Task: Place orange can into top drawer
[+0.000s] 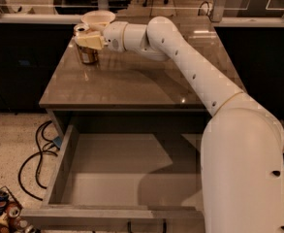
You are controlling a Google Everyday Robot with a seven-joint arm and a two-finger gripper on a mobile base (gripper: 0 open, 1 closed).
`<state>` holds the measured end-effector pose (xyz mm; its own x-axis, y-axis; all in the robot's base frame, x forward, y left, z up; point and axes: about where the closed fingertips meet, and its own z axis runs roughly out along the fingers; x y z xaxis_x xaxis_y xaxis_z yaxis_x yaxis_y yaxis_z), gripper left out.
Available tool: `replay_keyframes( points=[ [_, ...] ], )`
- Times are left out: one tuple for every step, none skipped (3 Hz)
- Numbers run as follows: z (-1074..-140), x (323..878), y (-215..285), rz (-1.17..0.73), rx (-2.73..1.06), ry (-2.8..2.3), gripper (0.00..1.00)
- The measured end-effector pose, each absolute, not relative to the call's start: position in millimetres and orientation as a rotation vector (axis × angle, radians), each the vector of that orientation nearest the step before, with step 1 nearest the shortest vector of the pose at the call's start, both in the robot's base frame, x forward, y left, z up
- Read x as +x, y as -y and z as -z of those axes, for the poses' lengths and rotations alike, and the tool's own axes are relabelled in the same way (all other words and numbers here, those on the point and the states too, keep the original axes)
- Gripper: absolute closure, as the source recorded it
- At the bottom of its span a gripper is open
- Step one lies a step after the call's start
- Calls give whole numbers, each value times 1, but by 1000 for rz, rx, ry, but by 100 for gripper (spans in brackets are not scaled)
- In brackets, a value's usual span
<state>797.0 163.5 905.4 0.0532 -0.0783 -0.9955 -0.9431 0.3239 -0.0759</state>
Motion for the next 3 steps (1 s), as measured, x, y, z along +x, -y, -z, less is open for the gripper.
replay_keyframes(
  points=[
    [-905,796,-168,-887,-1043,-1348,93],
    [-905,795,-170,-890,-1045,-1347,100],
    [-914,787,-167,-884,-1059,-1345,100]
  ],
)
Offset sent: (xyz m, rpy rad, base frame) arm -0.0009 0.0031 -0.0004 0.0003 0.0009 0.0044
